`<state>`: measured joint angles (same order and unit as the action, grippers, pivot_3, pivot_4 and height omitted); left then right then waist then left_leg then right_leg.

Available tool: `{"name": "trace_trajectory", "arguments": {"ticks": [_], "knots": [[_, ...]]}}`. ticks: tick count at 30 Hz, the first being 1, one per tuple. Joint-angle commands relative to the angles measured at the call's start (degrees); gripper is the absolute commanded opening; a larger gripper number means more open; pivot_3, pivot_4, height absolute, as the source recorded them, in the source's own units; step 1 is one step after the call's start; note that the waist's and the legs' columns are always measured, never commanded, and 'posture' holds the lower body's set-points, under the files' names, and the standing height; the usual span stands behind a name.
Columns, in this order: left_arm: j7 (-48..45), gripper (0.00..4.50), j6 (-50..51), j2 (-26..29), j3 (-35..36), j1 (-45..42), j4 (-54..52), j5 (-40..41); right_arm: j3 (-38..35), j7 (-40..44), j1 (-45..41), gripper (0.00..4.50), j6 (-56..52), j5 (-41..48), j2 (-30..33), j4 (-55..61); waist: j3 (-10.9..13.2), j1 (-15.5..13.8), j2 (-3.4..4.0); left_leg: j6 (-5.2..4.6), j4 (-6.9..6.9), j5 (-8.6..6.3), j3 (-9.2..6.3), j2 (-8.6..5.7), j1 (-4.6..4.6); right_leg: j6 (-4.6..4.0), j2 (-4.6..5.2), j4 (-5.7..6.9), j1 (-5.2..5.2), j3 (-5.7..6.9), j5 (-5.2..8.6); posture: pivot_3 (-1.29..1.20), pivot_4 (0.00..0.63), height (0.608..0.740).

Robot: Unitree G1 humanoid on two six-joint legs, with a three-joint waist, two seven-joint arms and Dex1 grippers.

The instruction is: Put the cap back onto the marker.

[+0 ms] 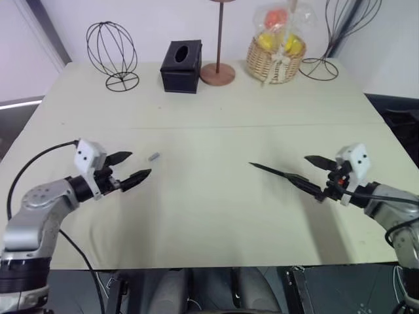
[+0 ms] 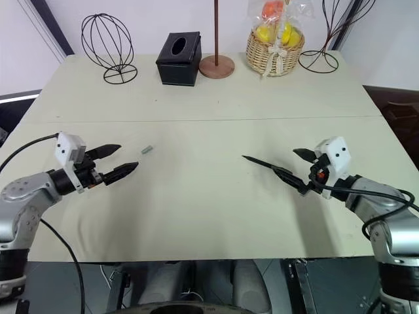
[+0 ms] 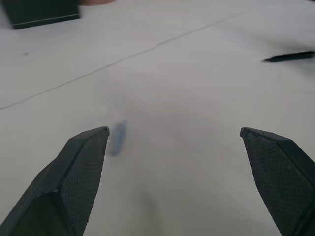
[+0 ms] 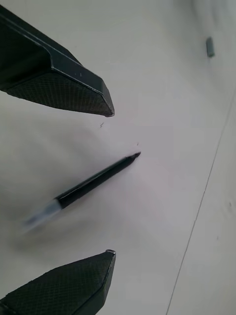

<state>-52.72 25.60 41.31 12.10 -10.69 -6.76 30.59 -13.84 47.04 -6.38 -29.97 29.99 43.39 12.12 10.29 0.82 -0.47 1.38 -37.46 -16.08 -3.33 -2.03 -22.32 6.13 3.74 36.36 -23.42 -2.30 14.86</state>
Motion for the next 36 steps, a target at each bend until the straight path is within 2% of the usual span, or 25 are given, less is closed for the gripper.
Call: {"name": "trace_trajectory", "arguments": {"ticks": [1, 5, 12, 17, 36], "knots": [[-3.1, 4.48, -0.23, 1.69, -0.8, -2.85, 0.7, 0.1, 2.61, 3.5, -3.57, 4.5, 3.64, -2.07, 0.45, -3.71, 0.0, 0.02, 0.0, 0.0, 0.01, 0.0, 0.0, 0.0, -0.01, 0.0, 0.0, 0.0, -0.01, 0.0, 0.0, 0.0, 0.15, 0.74], [-6.63, 4.48, 0.41, 2.56, -2.84, -6.36, 2.02, 0.39, 8.44, 8.77, -11.56, 4.5, 9.05, -6.08, -0.83, -15.0, 0.0, 0.11, 0.0, 0.01, -0.05, 0.02, 0.04, -0.01, 0.0, 0.0, -0.01, 0.01, 0.0, -0.01, -0.01, 0.0, 0.15, 0.74], [-11.9, 4.48, 3.26, 5.62, -3.8, -4.84, -1.06, 1.61, 13.34, 14.98, -19.67, 4.5, 16.03, -10.91, -2.84, -29.05, 0.0, 0.17, 0.0, 0.02, 0.0, 0.02, 0.03, 0.01, -0.08, 0.0, -0.02, 0.03, -0.13, -0.01, -0.01, 0.0, 0.15, 0.74], [-13.66, 4.48, 4.14, 7.32, -3.53, -2.82, -2.95, 2.06, 14.34, 16.9, -21.4, 4.5, 18.64, -12.8, -3.6, -33.18, 0.0, 0.06, 0.01, 0.03, 0.0, 0.02, 0.03, 0.0, -0.06, 0.0, 0.01, 0.04, -0.12, -0.02, -0.01, 0.0, 0.15, 0.74], [-10.31, 4.48, 3.92, 4.0, -4.16, -1.69, -4.01, 1.79, 16.06, 17.82, -25.35, 4.5, 25.97, -18.52, -7.88, -42.67, 0.01, 0.13, 0.01, 0.06, -0.01, 0.04, 0.03, -0.02, -0.06, -0.01, 0.03, 0.1, -0.14, -0.02, -0.02, 0.0, 0.15, 0.74]]}}
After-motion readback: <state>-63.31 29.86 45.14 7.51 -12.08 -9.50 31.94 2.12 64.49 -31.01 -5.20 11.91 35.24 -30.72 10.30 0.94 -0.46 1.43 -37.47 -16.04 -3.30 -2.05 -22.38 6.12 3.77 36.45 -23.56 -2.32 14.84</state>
